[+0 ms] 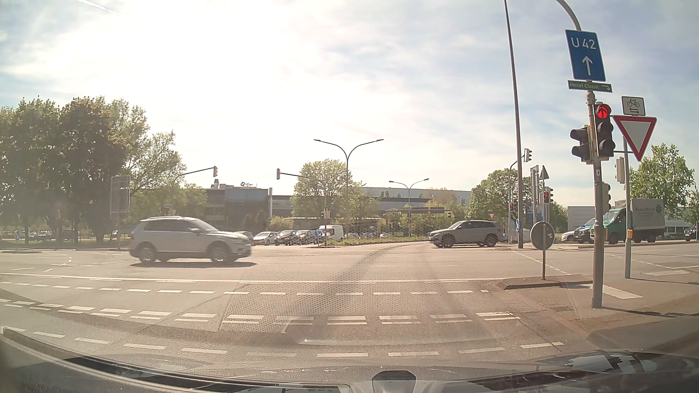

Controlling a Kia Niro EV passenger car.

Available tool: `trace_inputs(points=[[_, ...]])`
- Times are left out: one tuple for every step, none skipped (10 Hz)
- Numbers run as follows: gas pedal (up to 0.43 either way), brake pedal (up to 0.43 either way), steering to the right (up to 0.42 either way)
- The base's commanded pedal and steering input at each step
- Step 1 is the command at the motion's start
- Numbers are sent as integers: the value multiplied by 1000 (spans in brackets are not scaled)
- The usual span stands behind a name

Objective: Follow the waypoints while adhering to traffic rules and regulations

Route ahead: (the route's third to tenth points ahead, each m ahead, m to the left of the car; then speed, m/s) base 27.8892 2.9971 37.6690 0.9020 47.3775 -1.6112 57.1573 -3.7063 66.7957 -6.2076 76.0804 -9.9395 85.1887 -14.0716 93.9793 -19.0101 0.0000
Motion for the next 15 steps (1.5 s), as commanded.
trace_inputs(points=[[0, 256, 13], [0, 256, 12], [0, 256, 13], [0, 256, 12], [0, 250, 13], [0, 256, 13], [0, 256, 13], [0, 256, 13], [0, 256, 13], [0, 256, 12], [0, 250, 13], [0, 256, 12], [0, 256, 12], [0, 256, 12], [0, 250, 12]])
